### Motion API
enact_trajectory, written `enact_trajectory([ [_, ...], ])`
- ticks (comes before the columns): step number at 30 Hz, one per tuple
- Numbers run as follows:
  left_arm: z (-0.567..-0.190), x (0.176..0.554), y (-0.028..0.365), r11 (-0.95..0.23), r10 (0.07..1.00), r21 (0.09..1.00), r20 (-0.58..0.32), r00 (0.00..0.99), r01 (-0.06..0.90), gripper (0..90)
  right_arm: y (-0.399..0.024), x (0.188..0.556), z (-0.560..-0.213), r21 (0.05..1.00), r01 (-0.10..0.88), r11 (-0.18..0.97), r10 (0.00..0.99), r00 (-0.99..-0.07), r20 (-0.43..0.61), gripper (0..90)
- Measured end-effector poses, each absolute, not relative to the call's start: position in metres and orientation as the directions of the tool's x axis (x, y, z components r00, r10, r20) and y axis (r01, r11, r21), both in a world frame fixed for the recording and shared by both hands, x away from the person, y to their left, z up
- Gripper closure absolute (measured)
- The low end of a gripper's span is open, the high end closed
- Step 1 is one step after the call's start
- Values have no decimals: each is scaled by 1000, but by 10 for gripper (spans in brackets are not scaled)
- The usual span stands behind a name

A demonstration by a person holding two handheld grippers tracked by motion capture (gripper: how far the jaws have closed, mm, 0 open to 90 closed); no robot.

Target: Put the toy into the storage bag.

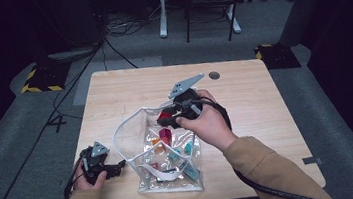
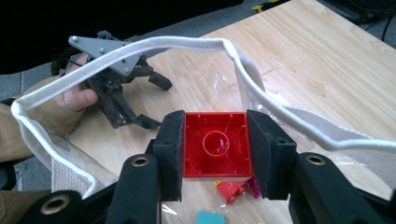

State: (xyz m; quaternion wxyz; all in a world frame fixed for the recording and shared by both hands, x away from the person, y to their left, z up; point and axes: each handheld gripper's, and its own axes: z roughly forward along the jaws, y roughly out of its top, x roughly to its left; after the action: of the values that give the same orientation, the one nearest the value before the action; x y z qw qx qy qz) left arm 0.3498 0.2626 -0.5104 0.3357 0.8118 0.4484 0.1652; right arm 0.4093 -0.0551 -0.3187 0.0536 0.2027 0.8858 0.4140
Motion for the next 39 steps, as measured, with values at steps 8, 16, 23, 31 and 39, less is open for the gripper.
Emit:
enact_trajectory([
  [8, -510, 350, 263, -374, 839, 693, -30, 544, 616, 130, -59, 405, -319, 769, 315, 556, 412, -908, 75, 402],
  [16, -510, 350, 263, -376, 838, 692, -29, 545, 616, 130, -80, 399, -303, 811, 292, 507, 437, -898, 50, 390],
  [23, -510, 350, 263, -377, 838, 692, -29, 545, 616, 130, -105, 395, -292, 832, 285, 476, 479, -878, 26, 373],
  [31, -510, 350, 263, -377, 838, 692, -29, 545, 616, 130, -141, 396, -287, 838, 304, 454, 548, -836, 6, 352],
  [39, -510, 350, 263, -377, 838, 692, -29, 545, 616, 131, -173, 399, -284, 844, 329, 424, 613, -790, 0, 348],
])
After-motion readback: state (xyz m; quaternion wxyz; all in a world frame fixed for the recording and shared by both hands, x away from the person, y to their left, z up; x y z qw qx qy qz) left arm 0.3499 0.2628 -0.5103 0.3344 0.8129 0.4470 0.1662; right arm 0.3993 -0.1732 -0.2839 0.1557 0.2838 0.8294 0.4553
